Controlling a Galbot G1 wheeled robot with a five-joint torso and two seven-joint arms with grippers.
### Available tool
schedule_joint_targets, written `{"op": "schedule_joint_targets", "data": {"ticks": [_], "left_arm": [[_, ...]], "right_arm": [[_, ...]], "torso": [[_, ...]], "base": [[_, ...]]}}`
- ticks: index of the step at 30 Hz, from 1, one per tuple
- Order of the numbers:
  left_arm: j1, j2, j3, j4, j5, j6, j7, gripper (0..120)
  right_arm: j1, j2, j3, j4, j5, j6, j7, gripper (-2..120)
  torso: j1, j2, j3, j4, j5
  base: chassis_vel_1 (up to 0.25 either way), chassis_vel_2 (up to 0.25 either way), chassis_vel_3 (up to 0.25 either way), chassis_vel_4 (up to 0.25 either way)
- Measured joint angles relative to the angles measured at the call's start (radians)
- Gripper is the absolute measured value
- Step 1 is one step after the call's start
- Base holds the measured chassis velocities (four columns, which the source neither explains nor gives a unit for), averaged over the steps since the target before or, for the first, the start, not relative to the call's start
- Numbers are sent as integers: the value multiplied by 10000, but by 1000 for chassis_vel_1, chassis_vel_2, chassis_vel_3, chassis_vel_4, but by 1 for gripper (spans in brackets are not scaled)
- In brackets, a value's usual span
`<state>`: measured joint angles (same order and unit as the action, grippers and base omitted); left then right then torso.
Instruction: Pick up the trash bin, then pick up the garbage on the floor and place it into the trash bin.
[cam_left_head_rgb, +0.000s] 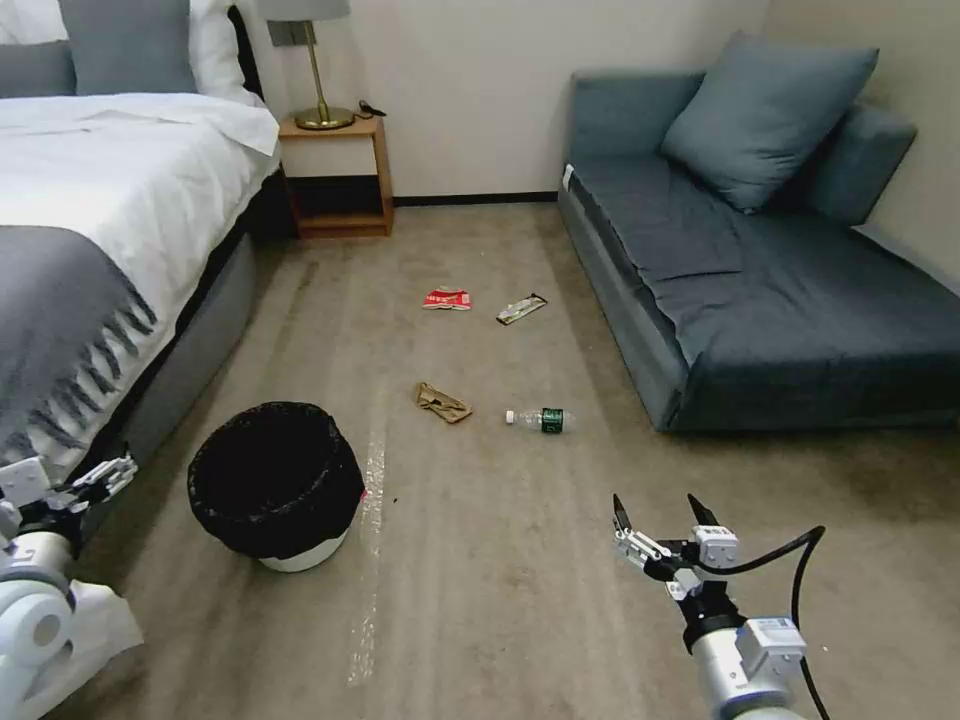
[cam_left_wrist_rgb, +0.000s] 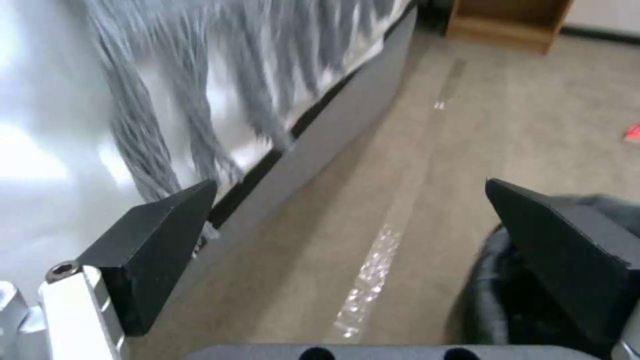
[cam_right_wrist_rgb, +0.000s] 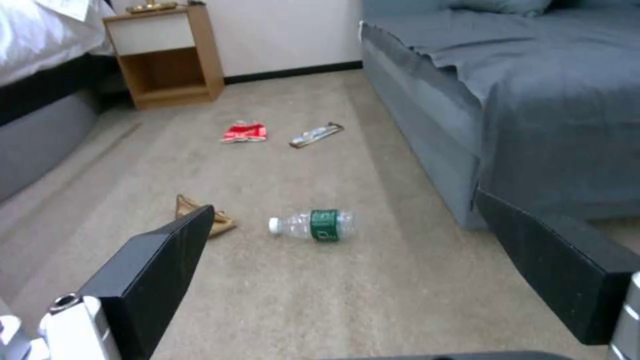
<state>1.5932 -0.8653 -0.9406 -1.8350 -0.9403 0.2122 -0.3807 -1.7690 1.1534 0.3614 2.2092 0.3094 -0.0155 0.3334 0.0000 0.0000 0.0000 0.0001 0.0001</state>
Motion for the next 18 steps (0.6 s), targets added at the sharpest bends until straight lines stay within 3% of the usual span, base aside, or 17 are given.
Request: {"op": "schedule_joint_targets", "data": {"ticks": [2,4,5,7,18], "left_arm": [[0,0,0,0,0,0,0,100],[-608,332,440,1042,-35,126,248,100],[-608,332,440,1042,-35,126,248,100],[-1208,661,874,2073,-67,257,500,100],[-1269,696,941,2161,-58,268,593,100]], "right_arm": [[0,0,0,0,0,0,0,100],[41,31,32,-138,4,-1,29,100],[41,31,32,-138,4,-1,29,100],[72,85,53,-289,-2,0,61,100],[192,131,182,-494,-53,17,202,100]], "torso": [[0,0,0,0,0],[0,0,0,-1,-4],[0,0,0,-1,-4],[0,-1,1,-3,-5],[0,0,0,-1,-1]], "base": [[0,0,0,0],[0,0,0,0],[0,0,0,0],[0,0,0,0],[0,0,0,0]]}}
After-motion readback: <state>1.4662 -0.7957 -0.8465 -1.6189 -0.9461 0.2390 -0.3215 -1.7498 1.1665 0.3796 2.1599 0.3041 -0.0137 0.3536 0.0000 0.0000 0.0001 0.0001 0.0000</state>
